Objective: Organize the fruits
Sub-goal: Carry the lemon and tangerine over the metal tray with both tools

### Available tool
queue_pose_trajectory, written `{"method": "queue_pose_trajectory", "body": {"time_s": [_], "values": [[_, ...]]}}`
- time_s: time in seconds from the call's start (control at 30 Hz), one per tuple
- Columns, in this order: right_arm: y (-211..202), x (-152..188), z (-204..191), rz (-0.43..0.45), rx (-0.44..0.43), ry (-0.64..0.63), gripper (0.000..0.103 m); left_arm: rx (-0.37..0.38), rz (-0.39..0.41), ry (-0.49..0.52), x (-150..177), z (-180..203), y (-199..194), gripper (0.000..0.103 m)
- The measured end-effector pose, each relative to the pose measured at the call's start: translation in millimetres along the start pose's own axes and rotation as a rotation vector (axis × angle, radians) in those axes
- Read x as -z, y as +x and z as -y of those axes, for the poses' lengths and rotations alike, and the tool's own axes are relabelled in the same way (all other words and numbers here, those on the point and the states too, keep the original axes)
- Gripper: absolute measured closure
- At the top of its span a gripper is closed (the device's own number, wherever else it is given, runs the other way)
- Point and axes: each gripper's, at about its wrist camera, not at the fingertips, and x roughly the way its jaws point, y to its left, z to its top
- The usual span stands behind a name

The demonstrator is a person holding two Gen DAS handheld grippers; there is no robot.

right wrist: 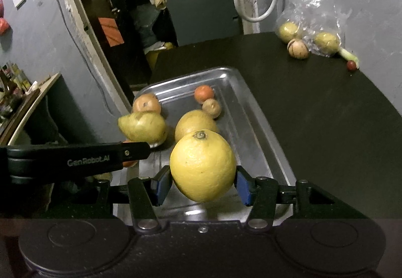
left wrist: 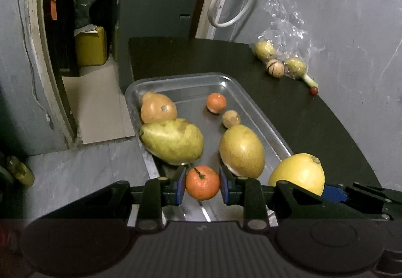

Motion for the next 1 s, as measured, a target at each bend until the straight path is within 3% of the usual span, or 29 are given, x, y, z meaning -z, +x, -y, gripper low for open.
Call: {"method": "queue_pose_trajectory", "body": {"time_s": [1.0], "values": [[17,21,-11,-0.126,-0.008,0.020,0.047,-0.037,-0.093,0.012,9,-2,11,0.072]]}}
